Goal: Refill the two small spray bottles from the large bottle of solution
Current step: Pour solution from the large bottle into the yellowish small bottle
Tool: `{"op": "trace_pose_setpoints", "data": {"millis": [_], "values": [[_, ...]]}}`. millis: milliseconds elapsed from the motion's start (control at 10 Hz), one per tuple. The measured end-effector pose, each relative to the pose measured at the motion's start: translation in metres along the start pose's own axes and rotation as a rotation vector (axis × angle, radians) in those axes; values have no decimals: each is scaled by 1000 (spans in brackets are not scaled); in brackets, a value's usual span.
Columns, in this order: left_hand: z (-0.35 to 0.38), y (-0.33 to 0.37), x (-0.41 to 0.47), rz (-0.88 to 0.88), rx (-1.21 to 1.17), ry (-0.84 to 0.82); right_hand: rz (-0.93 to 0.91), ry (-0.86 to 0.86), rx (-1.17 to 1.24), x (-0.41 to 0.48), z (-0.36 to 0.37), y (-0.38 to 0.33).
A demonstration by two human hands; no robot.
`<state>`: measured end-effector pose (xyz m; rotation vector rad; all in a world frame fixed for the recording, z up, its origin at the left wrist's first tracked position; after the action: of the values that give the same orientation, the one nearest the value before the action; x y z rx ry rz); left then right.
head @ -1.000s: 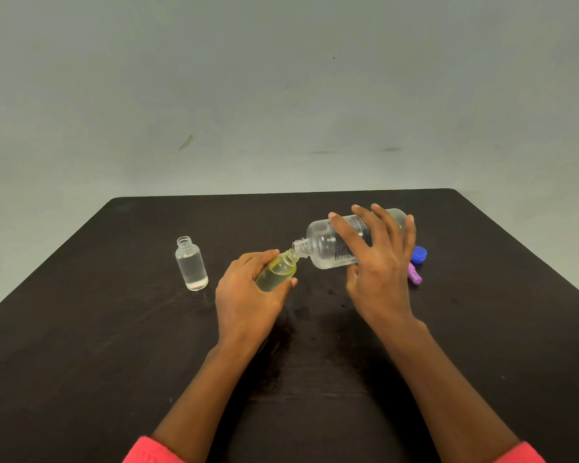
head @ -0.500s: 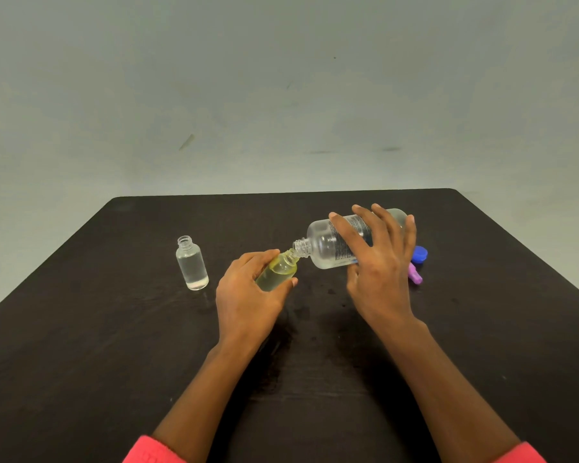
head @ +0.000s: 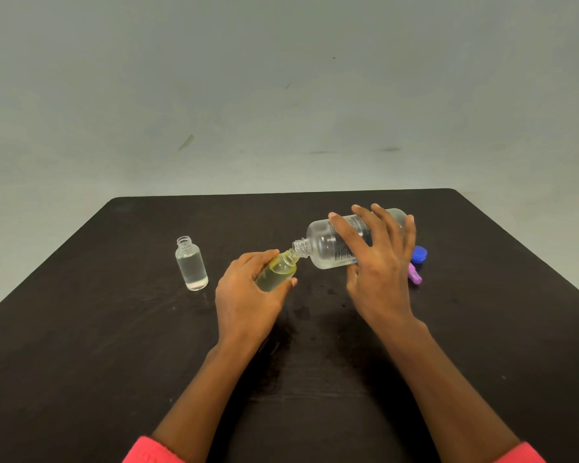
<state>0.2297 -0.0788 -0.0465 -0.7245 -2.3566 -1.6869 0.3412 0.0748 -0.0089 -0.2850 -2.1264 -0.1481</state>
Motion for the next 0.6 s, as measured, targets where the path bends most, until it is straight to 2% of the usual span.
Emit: {"op": "trace_pose_setpoints", "data": {"millis": [600], "values": [[0, 0, 1, -3, 0, 3, -3, 16, -2, 0, 0, 0]]}}
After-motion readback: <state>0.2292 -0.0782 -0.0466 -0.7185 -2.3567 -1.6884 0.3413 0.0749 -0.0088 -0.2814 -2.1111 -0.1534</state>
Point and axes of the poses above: each hand's wrist, its own x-axis towards the middle knuckle, its own z-axis out of the palm, y = z × x, the point moved 7 cm from there along x, towards the middle knuckle, and after that the axes turned 8 degrees about -z, right-handed, at the moved point
